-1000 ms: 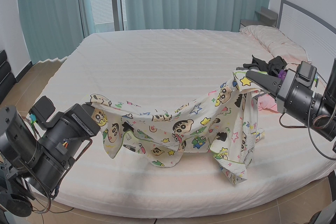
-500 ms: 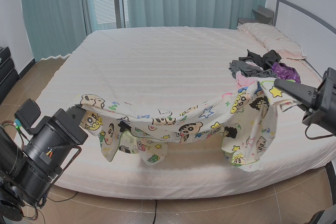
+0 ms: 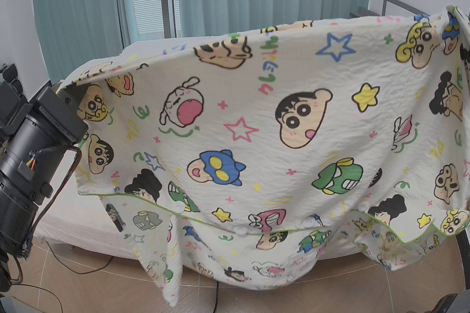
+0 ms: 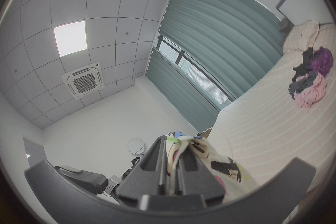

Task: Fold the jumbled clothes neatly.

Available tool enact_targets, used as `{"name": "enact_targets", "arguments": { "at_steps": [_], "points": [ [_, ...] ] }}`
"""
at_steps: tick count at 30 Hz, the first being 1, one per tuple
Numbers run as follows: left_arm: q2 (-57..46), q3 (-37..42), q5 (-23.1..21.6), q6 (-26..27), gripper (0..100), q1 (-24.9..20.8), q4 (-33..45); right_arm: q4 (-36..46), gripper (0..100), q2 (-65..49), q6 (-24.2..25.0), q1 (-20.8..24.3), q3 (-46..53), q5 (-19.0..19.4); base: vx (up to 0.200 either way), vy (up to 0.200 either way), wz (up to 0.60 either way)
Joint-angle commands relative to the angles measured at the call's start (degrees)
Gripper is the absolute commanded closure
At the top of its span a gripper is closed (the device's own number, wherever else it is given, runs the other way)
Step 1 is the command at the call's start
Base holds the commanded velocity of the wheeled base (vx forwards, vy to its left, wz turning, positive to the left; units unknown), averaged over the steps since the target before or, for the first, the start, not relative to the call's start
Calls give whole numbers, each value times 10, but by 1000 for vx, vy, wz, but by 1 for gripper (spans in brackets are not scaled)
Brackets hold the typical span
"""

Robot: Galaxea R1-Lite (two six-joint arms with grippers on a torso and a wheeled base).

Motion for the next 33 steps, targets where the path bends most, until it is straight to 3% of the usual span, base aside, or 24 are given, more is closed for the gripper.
{"name": "enact_targets", "arguments": {
  "at_steps": [1,11,33],
  "points": [
    [16,-37,0,6,100,23,32,0,100,65,-14,-26,-51,1,0,0,0],
    [113,-62,-4,-9,100,99,32,-2,100,162,-37,-59,-101,2,0,0,0],
    [300,-183,-7,-23,100,166,33,-55,100,322,-59,-104,-119,-10,200,0,0]
  ]
}}
